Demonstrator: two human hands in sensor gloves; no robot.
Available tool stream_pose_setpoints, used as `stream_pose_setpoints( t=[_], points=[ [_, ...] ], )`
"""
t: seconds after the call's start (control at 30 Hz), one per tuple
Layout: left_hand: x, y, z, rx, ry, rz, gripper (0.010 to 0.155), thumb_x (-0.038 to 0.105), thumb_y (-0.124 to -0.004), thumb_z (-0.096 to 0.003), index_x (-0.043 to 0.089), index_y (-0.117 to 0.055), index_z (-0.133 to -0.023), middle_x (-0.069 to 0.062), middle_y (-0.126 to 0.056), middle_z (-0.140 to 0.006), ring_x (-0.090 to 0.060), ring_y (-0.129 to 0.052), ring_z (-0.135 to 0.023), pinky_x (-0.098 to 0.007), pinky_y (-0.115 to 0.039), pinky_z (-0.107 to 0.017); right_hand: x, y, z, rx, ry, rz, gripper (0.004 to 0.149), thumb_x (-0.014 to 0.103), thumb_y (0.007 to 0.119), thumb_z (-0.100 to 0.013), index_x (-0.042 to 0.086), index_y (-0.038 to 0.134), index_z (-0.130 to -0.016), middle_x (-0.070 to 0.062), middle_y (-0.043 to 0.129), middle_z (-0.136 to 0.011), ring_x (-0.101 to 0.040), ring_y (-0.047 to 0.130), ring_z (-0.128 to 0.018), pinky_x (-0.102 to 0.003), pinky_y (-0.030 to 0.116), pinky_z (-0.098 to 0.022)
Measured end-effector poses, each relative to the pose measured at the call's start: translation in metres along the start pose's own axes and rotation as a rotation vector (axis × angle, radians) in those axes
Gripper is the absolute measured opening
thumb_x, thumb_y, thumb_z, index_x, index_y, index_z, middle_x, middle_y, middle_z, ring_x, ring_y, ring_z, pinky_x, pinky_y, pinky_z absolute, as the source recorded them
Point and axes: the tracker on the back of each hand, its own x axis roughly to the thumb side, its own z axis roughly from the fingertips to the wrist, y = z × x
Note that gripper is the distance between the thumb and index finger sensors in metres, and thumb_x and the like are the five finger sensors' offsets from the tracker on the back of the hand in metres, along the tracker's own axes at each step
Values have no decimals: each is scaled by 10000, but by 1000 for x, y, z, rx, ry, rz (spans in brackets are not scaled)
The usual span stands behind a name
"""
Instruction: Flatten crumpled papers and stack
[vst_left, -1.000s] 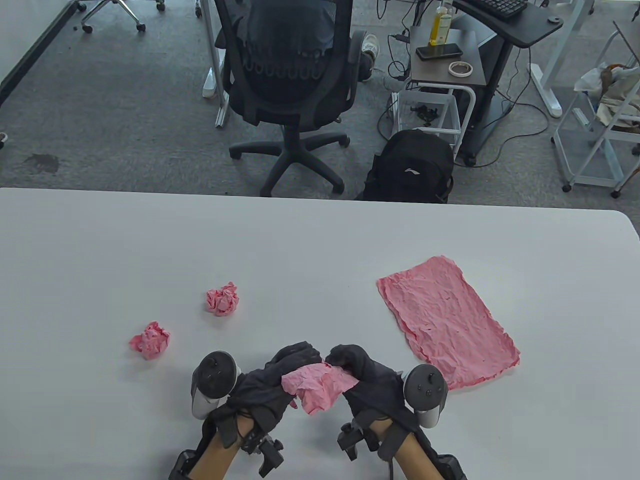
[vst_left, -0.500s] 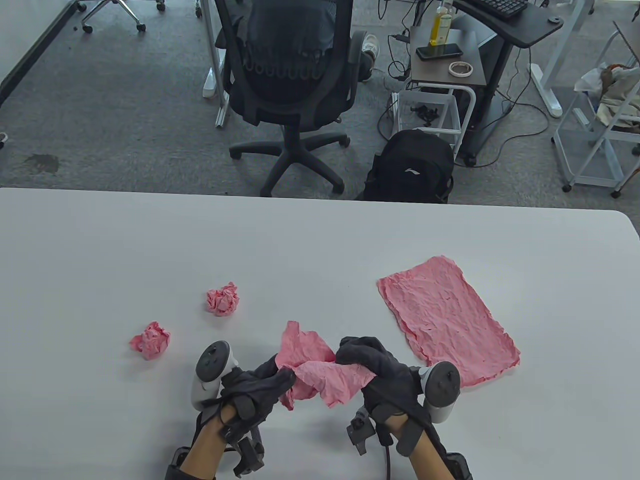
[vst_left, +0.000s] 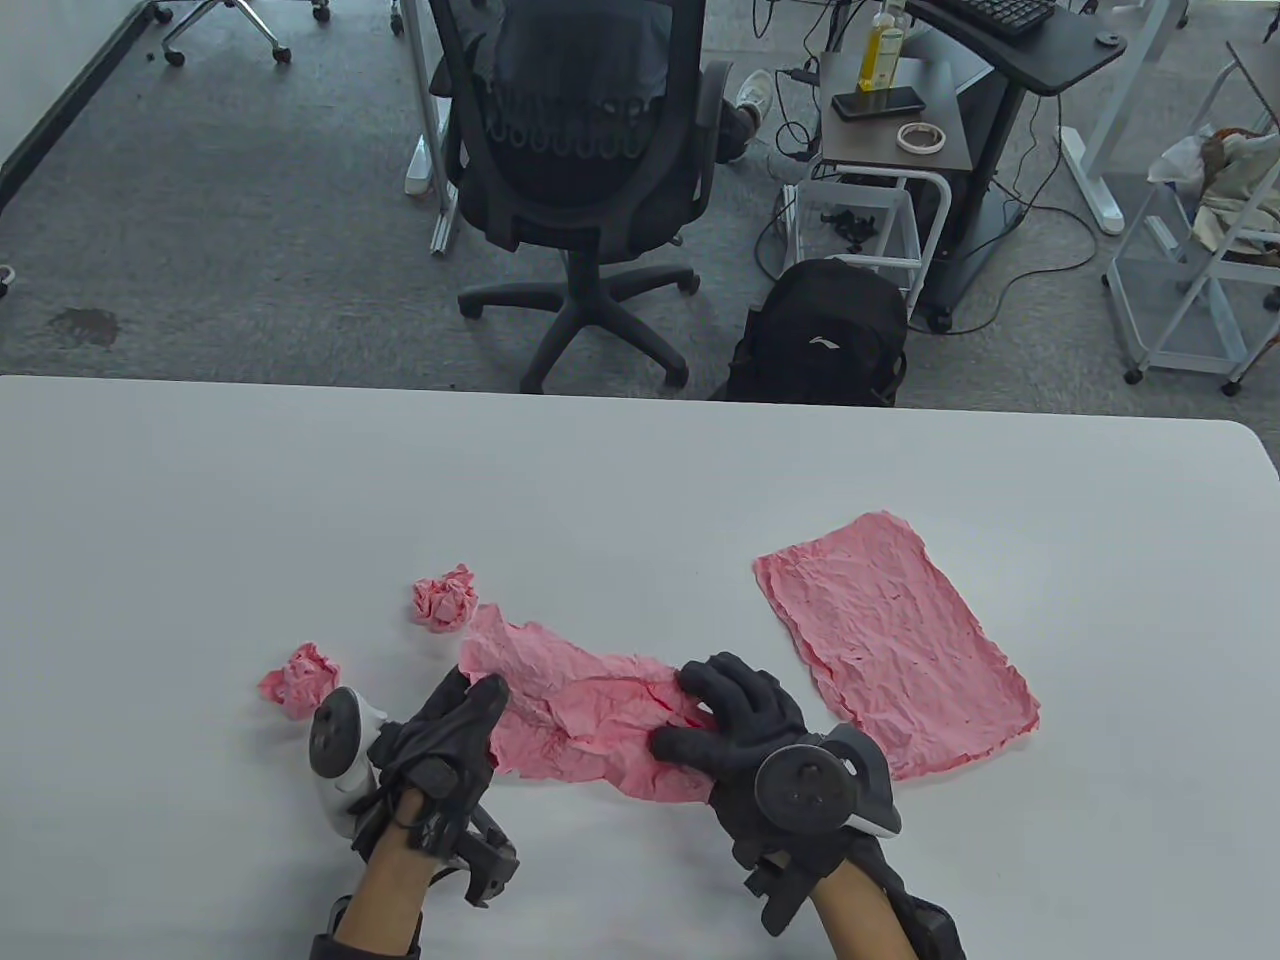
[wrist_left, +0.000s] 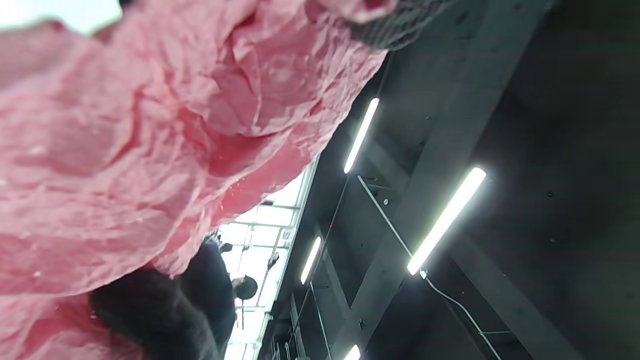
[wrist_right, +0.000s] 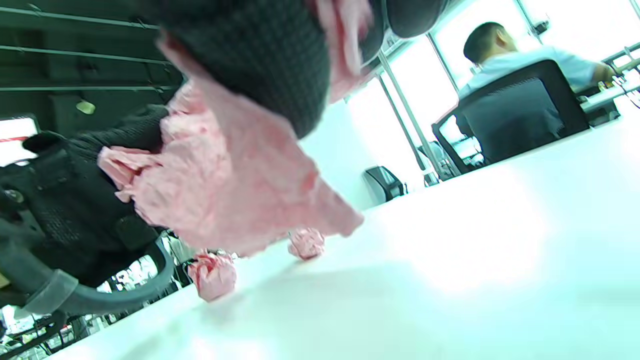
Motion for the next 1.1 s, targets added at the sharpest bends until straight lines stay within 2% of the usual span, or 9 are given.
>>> stream_pose_setpoints(
  t=[0.1, 0.27, 0.43, 0.57, 0.67, 0.73, 0.83, 0.97, 1.1],
  points=[
    [11, 5, 0, 43, -53, -189, 485, 394, -698, -573, 310, -704, -1050, -16, -866, -940, -242, -1027, -734, -428, -832, -579, -8, -3, 1, 75, 65, -5, 542, 257, 894, -468, 281, 726, -983, -183, 344, -1156, -526, 254, -1016, -730, 249, -667],
    [30, -5, -1, 29, -161, -478, 479, 367, -727, -557, 313, -748, -1033, -28, -865, -952, -297, -983, -789, -490, -782, -616, -20, -21, 5, 170, 104, -293, 879, 347, 962, -434, 328, 375, -1088, -206, 226, -1163, -543, 207, -1004, -698, 272, -670],
    [35, -22, 0, -17, -210, -599, 474, 370, -750, -544, 305, -786, -1012, -31, -916, -901, -290, -1021, -734, -486, -806, -586, -20, -37, 9, 81, 32, -482, 962, 431, 955, -436, 298, 273, -1101, -232, 254, -1162, -548, 226, -1005, -687, 295, -675],
    [35, -41, -2, -162, -224, -599, 475, 377, -756, -548, 296, -785, -1015, -33, -913, -904, -296, -1022, -731, -486, -806, -585, -1, -20, 2, 36, -46, -576, 994, 575, 894, -430, 246, 246, -1108, -279, 310, -1155, -567, 250, -1004, -721, 277, -663],
    [35, -55, -3, -209, -232, -622, 476, 391, -765, -540, 293, -797, -1005, -32, -922, -898, -292, -1031, -719, -480, -815, -575, 16, 0, -7, -50, 26, -533, 830, 478, 878, -467, 119, 444, -1076, -295, 511, -1091, -581, 420, -967, -737, 375, -634],
    [33, -56, -2, -207, -203, -619, 484, 383, -779, -538, 244, -799, -1001, -52, -923, -890, -310, -1035, -699, -492, -816, -558, 20, -2, -9, -181, 12, -470, 421, 319, 878, -468, 100, 832, -824, -236, 805, -936, -543, 647, -887, -702, 526, -591],
    [30, -45, -2, -124, -129, -686, 490, 376, -821, -516, 203, -822, -974, -64, -948, -846, -302, -1058, -645, -486, -835, -522, 9, -11, -2, -326, 44, -463, 403, 348, 867, -455, 153, 830, -806, -159, 915, -850, -460, 831, -799, -633, 662, -559],
    [24, -31, -3, -99, -56, -628, 449, 356, -827, -510, 192, -860, -926, -49, -981, -761, -254, -1075, -566, -469, -848, -486, -13, -4, 0, -243, 94, -730, 434, 258, 879, -458, 162, 739, -858, -114, 919, -702, -361, 976, -576, -565, 766, -452],
    [21, -24, -4, -71, -13, -527, 452, 362, -824, -511, 169, -868, -917, -43, -999, -681, -232, -1073, -464, -461, -849, -432, -22, -7, 0, -250, 154, -712, 477, 316, 893, -458, 149, 748, -881, -87, 909, -586, -282, 962, -433, -539, 773, -409]
  ],
)
